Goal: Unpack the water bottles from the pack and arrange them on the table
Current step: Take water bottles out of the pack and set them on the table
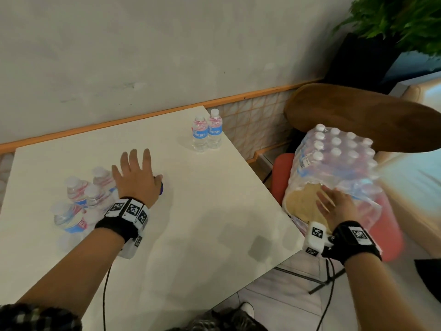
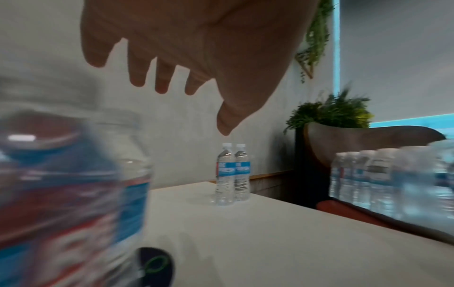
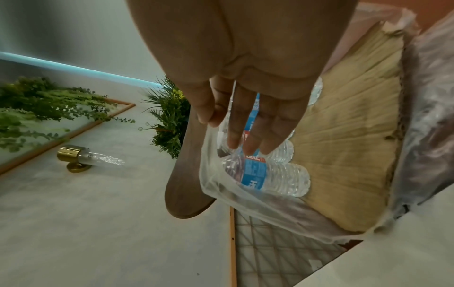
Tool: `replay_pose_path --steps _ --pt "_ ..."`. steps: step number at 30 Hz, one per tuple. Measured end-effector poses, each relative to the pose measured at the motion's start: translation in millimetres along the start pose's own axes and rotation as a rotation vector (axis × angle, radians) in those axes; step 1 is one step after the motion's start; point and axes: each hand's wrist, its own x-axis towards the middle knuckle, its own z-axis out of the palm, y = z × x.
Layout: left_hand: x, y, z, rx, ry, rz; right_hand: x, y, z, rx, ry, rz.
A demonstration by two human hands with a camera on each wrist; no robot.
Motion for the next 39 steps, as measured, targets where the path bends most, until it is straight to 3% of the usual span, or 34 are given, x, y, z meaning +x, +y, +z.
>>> replay_pose_path --steps 3,7,12,14,16,18,19,21,24,27,30,33,36,39 --pt "-3 47 2 -0.073 0.045 0.205 2 4 -6 0.014 -0.013 0.004" --pt "-8 132 13 -0.17 0.034 0.52 12 9 -19 -0.166 -0.001 0.075" --pt "-33 254 16 -0.298 -0.017 0.996 37 0 -43 -0.639 -0.006 0.091" --pt "-44 298 23 -0.272 -0.069 1.115 59 -13 -52 -0.803 0.078 0.051" --pt "-51 331 31 -0.229 -0.109 1.112 65 -37 -54 -1.199 0.117 0.053" --pt "-53 353 39 -0.204 -0.175 1.04 68 -54 -53 -1.526 0.106 -0.058" --pt "-54 360 42 -0.2 -0.196 1.014 69 -57 -54 -1.644 0.063 -0.114" --pt "-55 369 42 -0.214 -0.229 0.987 66 -53 -63 -1.811 -0.07 -0.027" --pt "-53 370 40 -0.245 -0.332 0.957 62 -50 -86 -1.774 -0.238 0.044" --pt "-50 369 38 -0.234 -0.395 0.942 70 -69 -94 -1.86 -0.256 -0.121" --pt "-46 368 36 -0.259 -0.414 0.913 80 -69 -97 -1.832 -0.282 -0.089" --pt "-42 368 38 -0.294 -0.442 0.873 80 -54 -89 -1.657 -0.252 -0.079" --pt "-40 373 36 -0.38 -0.469 0.825 83 -33 -68 -1.297 -0.163 -0.001" --pt "-39 381 38 -0.486 -0.486 0.75 83 8 -57 -1.166 -0.295 -0.185"
